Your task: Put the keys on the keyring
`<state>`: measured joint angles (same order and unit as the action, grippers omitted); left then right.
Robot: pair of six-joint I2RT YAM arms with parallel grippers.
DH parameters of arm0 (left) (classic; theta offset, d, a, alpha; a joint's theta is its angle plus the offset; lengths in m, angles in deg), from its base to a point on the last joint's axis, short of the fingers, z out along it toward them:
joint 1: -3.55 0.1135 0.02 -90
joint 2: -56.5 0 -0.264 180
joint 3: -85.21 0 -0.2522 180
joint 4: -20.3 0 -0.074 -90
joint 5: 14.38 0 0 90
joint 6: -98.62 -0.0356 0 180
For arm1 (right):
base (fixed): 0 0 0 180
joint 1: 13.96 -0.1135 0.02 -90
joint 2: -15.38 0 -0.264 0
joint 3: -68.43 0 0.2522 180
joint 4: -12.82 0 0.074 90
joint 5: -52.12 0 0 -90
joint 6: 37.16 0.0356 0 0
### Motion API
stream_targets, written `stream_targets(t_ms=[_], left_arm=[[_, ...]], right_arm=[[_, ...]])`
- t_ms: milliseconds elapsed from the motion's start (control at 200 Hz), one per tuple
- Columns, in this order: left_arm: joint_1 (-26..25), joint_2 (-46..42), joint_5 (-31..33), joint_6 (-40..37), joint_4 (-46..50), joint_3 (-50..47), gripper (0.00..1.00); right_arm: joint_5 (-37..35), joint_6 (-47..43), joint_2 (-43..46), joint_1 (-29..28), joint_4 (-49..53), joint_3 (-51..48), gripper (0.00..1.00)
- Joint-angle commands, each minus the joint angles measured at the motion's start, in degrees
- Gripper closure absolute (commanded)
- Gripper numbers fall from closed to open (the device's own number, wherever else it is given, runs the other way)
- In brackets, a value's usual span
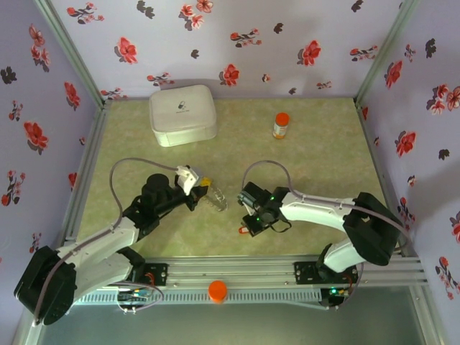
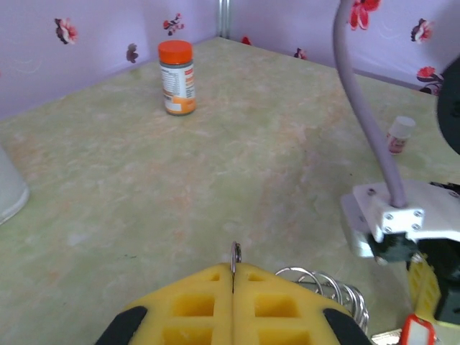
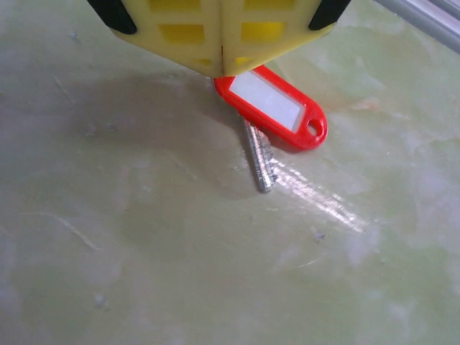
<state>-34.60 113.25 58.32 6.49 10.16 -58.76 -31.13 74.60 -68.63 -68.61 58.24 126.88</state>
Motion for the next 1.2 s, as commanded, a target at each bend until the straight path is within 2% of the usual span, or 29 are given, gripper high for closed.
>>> stream_targets(t_ms=[0,45,180,400,555,665,730,950,1195], left_arm=[[-0.5,1.1,-1.9,-2.2,-3.6,2.5,1.0],[-0.6,1.5,-1.9,-2.5,-3.4,2.7,1.0],[-0.6,2.9,-1.0,-3.2,-3.8,3.1,1.0],[-0.6,4.8,0.1,-3.1,-5.8,3.4,1.0],[-0.6,4.9,0.3,-2.9,-6.7,3.1,1.0],[-0.6,5.0,0.4,-3.2,-7.1,3.1,1.0],[-0.6,5.1,0.4,-3.2,-7.2,3.0,1.0],[-0.6,5.3,0.1,-2.9,-7.7,2.9,1.0],[-0.6,4.8,0.0,-3.5,-7.2,2.9,1.0]], right_arm=[[1.0,2.5,0.5,1.1,1.0,-0.3,1.0],[1.2,2.7,0.1,1.4,0.7,-0.3,1.0],[2.3,2.9,-0.7,1.5,-0.3,-0.5,0.85],[1.5,3.9,1.3,1.5,0.0,-1.8,0.73],[-0.1,5.0,6.9,1.4,-1.0,-4.4,0.71],[-5.7,2.6,12.2,0.4,-1.1,-6.2,0.71],[-7.5,1.6,13.4,-0.4,-0.8,-6.2,0.65],[-4.5,3.0,4.6,-3.1,-0.3,-1.9,0.63],[-8.9,3.3,-0.9,-4.9,0.7,1.0,0.62]])
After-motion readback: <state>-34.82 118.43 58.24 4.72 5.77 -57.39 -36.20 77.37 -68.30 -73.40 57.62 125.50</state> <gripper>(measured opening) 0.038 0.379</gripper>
